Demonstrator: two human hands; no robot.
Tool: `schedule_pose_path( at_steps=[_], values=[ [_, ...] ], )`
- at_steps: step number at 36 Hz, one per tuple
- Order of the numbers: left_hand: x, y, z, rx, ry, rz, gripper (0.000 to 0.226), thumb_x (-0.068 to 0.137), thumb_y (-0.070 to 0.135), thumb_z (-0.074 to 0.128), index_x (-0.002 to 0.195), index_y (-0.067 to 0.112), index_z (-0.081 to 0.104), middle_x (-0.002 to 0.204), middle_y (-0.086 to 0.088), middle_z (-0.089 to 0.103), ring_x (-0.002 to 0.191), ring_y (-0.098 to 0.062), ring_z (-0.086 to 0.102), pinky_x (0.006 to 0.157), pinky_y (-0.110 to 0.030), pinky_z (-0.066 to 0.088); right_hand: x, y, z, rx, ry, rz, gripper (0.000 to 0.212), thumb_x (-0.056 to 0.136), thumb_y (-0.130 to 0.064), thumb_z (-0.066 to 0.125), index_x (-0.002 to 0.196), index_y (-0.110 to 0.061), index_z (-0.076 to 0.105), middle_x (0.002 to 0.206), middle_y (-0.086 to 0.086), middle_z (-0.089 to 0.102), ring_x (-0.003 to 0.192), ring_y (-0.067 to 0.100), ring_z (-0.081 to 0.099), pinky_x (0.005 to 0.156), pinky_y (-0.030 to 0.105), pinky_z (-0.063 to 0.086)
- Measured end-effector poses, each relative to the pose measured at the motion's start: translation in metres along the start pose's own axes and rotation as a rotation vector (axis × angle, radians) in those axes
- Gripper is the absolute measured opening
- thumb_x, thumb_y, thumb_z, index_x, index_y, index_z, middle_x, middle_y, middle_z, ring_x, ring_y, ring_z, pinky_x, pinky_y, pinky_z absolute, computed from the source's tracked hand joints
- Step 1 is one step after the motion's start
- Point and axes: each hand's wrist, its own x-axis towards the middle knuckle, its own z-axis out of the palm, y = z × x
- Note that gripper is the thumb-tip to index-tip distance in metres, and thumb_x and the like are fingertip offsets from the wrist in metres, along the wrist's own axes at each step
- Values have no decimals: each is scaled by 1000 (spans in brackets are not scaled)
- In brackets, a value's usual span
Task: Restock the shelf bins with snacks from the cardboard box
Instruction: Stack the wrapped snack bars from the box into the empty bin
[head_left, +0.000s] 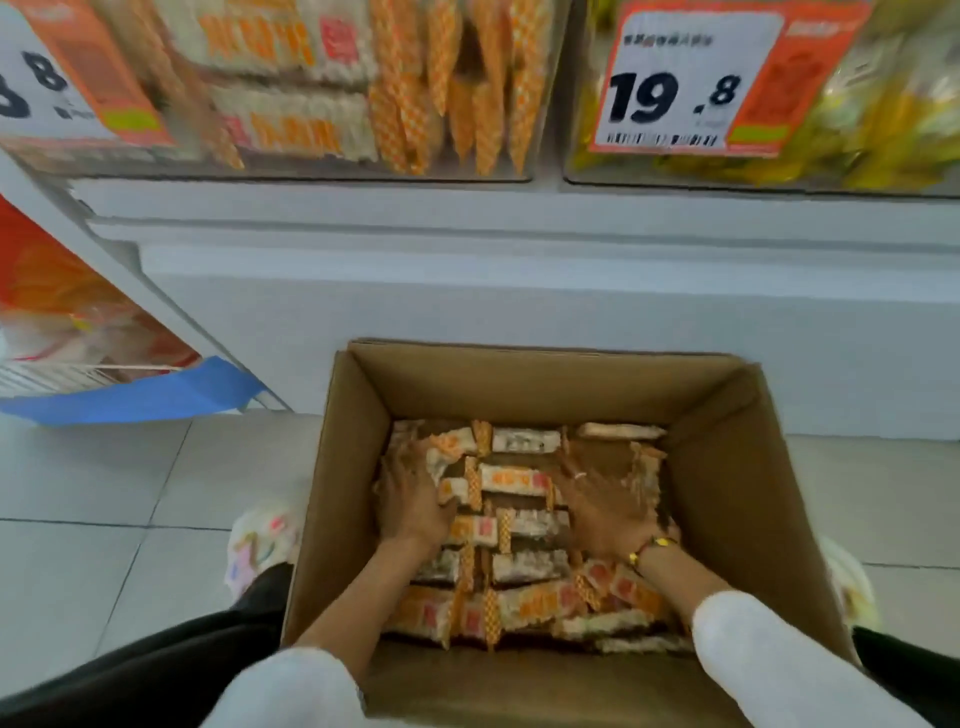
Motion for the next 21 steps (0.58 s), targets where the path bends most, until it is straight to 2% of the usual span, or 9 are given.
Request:
schedule_pose_path(
  at_steps=[2, 5, 8, 10, 13, 15, 18, 19, 21],
  values=[
    [4, 11, 2, 104, -11, -131, 93, 90, 50, 56, 152, 8, 1, 156, -16, 11, 142, -32, 16, 115, -39, 19, 11, 4, 14, -52, -28, 45, 101, 84, -67, 53, 154, -23, -5, 161, 7, -13, 147, 33, 5, 114, 50, 22],
    [11, 23, -3, 270, -2, -223, 98, 83, 57, 61, 148, 2, 12, 143, -17, 29, 128, -31, 32, 104, -34, 32, 20, 3, 30, -135, 19, 59, 99, 86, -63, 54, 154, -18, -3, 160, 14, -12, 145, 37, 8, 113, 51, 20],
    [18, 23, -3, 292, -38, -211, 100, 80, 58, 65, 147, 2, 14, 143, -17, 27, 128, -31, 33, 103, -35, 33, 25, 0, 37, -169, 136, 3, 90, 89, -52, 57, 154, -18, 5, 159, 12, 9, 140, 33, 21, 107, 47, 26],
    [20, 22, -4, 306, -78, -194, 101, 79, 57, 67, 146, 2, 16, 146, -18, 28, 129, -31, 36, 103, -36, 35, 28, -3, 39, -177, 146, -25, 86, 90, -43, 61, 153, -14, 10, 155, 11, 17, 138, 32, 24, 104, 47, 31],
    [21, 24, -9, 407, -109, -110, 102, 77, 59, 67, 145, -1, 20, 137, -13, 47, 121, -26, 50, 95, -33, 41, 30, -10, 40, -192, 143, -22, 83, 84, -37, 70, 146, -7, 23, 148, 14, 27, 137, 34, 28, 104, 45, 36],
    [18, 27, -13, 483, -104, -49, 102, 78, 60, 65, 145, -2, 20, 127, -7, 57, 113, -22, 58, 83, -30, 44, 28, -15, 38, -224, 143, -28, 80, 82, -37, 72, 142, -5, 29, 142, 17, 38, 133, 34, 33, 102, 43, 36],
    [11, 35, -18, 549, -114, 22, 88, 85, 60, 57, 142, 1, 27, 119, -4, 62, 108, -20, 61, 70, -28, 41, 20, -18, 36, -250, 142, -14, 76, 85, -34, 69, 142, -6, 28, 134, 16, 48, 128, 32, 40, 102, 41, 34],
    [10, 36, -19, 554, -122, 34, 77, 88, 58, 55, 138, 4, 34, 119, -4, 62, 108, -20, 61, 71, -29, 42, 18, -16, 36, -247, 137, -3, 73, 86, -33, 67, 143, -7, 29, 132, 15, 51, 127, 32, 41, 102, 41, 34],
    [9, 37, -25, 500, -151, 28, 55, 93, 52, 51, 127, 9, 48, 119, -6, 62, 110, -22, 60, 78, -31, 45, 10, -12, 30, -228, 143, 27, 54, 88, -24, 61, 136, -10, 43, 126, 12, 57, 124, 31, 45, 103, 42, 32]
  ],
)
